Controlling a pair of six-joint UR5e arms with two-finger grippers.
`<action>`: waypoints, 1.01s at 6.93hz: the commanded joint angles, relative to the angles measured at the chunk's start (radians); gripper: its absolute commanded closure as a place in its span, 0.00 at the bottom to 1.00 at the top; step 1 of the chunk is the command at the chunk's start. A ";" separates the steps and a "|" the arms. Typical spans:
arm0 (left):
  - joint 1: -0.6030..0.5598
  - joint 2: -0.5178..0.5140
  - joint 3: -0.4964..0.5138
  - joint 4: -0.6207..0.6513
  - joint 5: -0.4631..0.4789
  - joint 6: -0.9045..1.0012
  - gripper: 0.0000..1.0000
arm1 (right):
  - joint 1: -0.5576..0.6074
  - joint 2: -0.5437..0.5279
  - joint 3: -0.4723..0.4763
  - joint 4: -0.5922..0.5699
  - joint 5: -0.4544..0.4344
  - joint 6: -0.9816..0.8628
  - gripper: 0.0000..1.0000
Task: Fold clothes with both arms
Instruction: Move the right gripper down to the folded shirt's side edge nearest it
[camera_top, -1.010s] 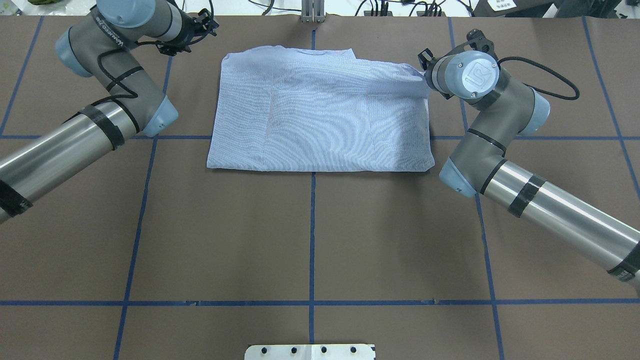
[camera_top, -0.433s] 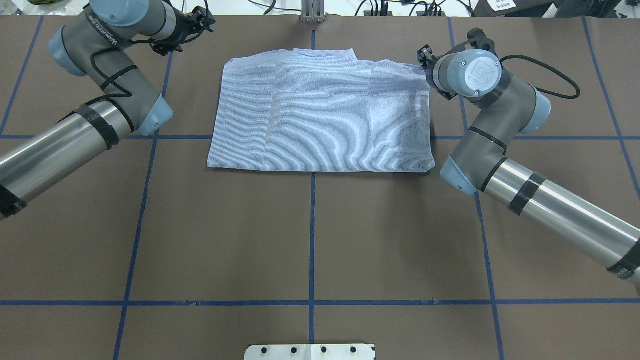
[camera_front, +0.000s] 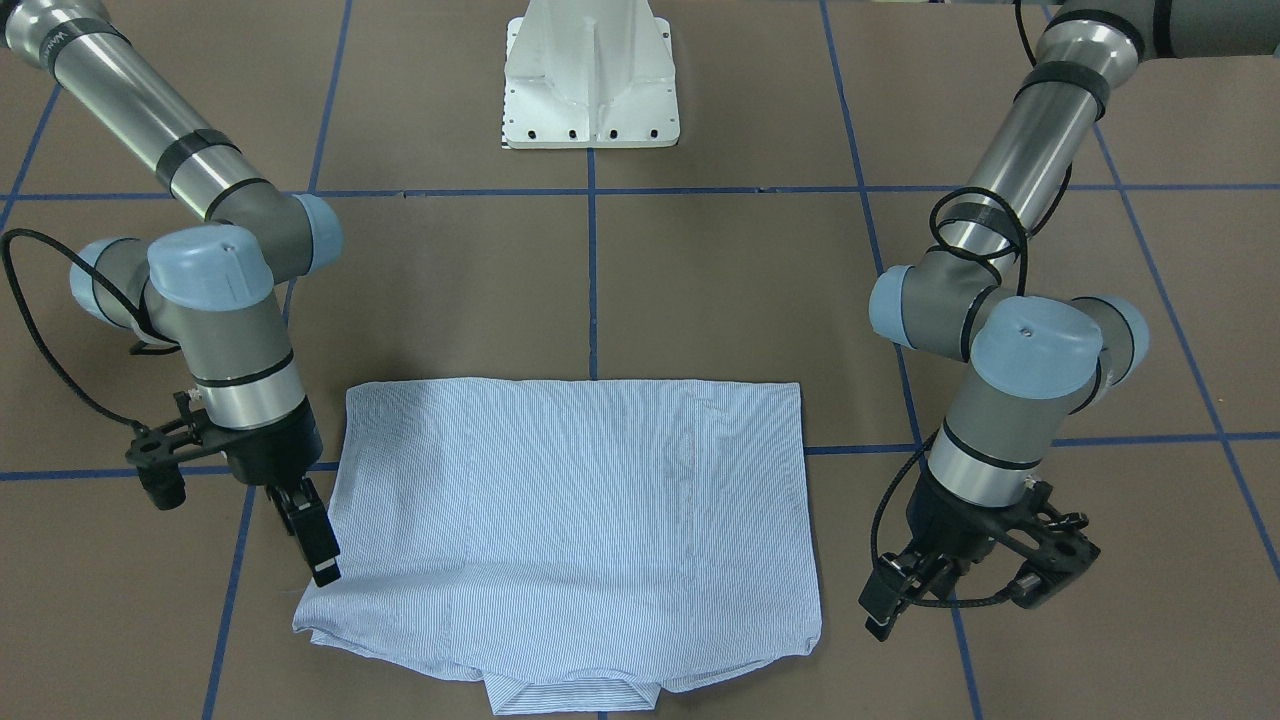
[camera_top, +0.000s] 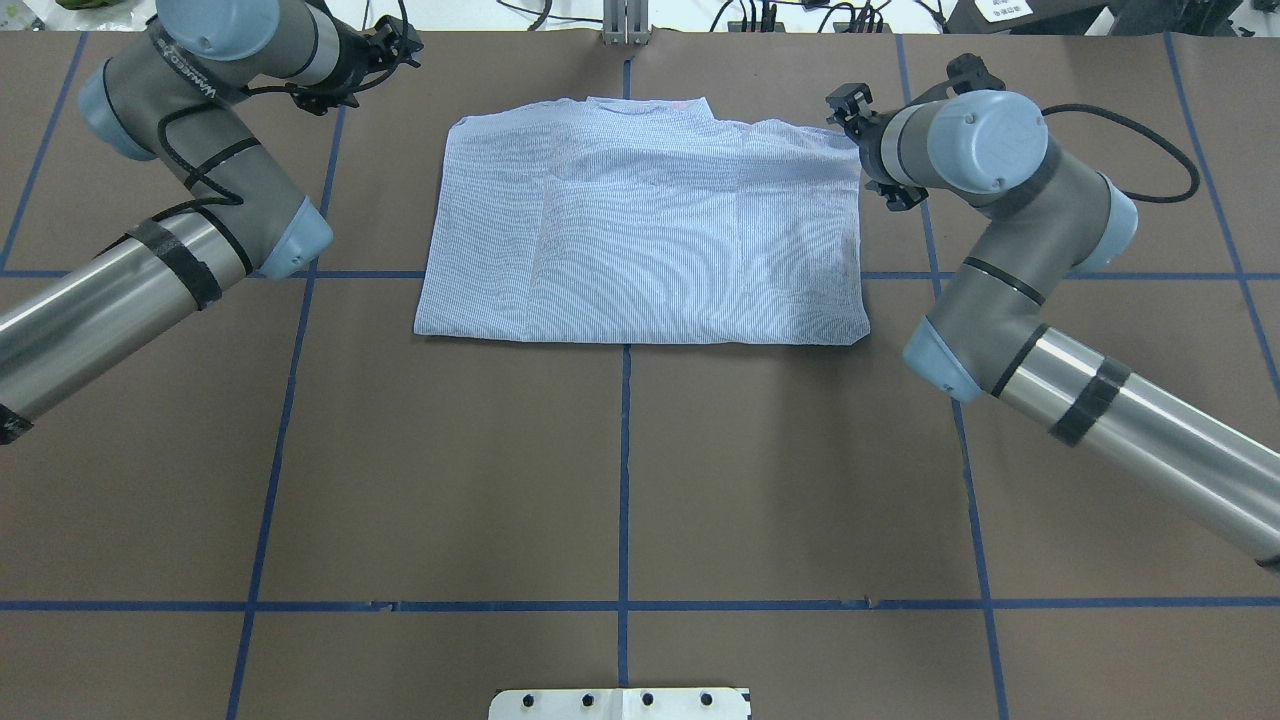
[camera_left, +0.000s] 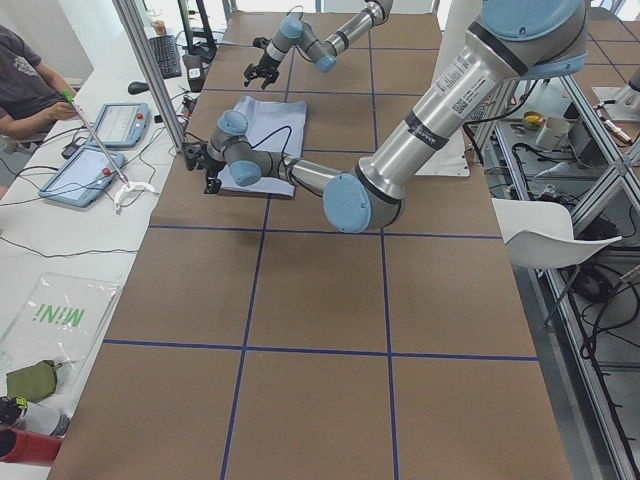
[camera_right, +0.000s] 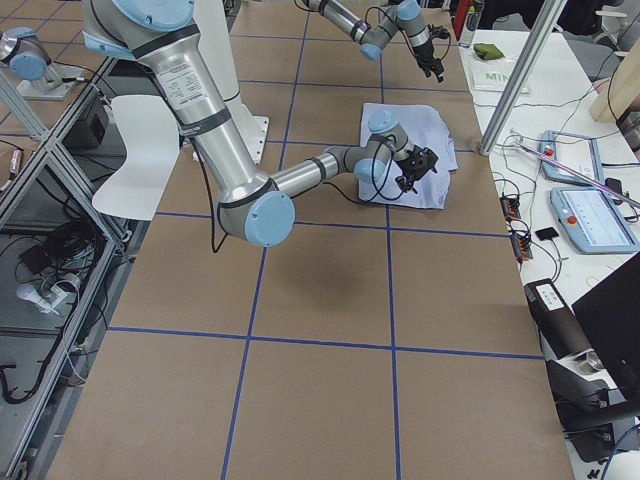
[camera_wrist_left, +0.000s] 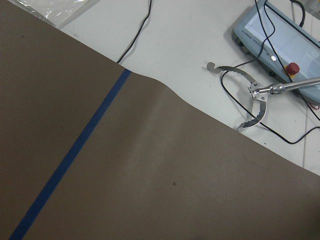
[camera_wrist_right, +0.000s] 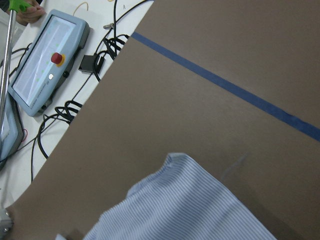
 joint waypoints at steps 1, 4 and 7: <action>0.000 0.062 -0.085 -0.001 -0.015 0.000 0.00 | -0.116 -0.216 0.222 0.002 0.007 0.040 0.02; 0.001 0.060 -0.091 0.001 -0.021 -0.002 0.00 | -0.181 -0.239 0.243 -0.005 0.017 0.075 0.04; 0.001 0.065 -0.091 0.001 -0.018 -0.002 0.00 | -0.192 -0.252 0.228 -0.005 0.018 0.075 0.09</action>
